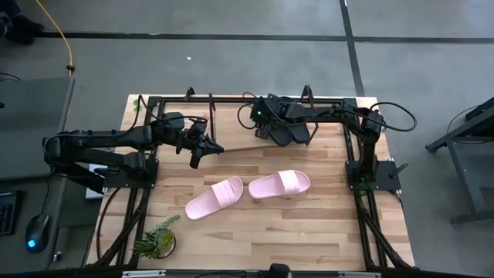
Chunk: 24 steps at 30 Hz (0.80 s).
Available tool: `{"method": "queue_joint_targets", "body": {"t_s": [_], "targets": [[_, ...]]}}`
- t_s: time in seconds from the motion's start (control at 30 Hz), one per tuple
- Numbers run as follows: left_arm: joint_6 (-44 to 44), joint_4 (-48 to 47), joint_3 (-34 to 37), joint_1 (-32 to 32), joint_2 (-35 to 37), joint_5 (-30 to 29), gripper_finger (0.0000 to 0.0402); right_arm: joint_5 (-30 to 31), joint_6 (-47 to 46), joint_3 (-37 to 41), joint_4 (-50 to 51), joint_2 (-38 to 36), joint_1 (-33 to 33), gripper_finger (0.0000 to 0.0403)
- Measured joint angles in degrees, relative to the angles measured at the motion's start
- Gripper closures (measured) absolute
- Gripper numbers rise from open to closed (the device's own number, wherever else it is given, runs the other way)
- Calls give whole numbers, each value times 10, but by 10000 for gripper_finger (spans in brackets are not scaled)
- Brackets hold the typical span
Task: Pick and place slides into the shelf
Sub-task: Put the black slide on the shelf, then put the right pink slide on the shelf
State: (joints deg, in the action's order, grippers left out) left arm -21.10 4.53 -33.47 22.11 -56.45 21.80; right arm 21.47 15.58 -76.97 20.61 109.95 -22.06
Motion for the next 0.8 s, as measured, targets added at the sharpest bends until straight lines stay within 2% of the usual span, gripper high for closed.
{"method": "queue_joint_targets", "body": {"t_s": [0.5,0.8], "targets": [[7,-1,0,0,0,-10,401,7,-2,0,9,-11,11,199],[14,-35,0,0,0,-24,401,-64,-2,-67,27,-12,51,199]]}}
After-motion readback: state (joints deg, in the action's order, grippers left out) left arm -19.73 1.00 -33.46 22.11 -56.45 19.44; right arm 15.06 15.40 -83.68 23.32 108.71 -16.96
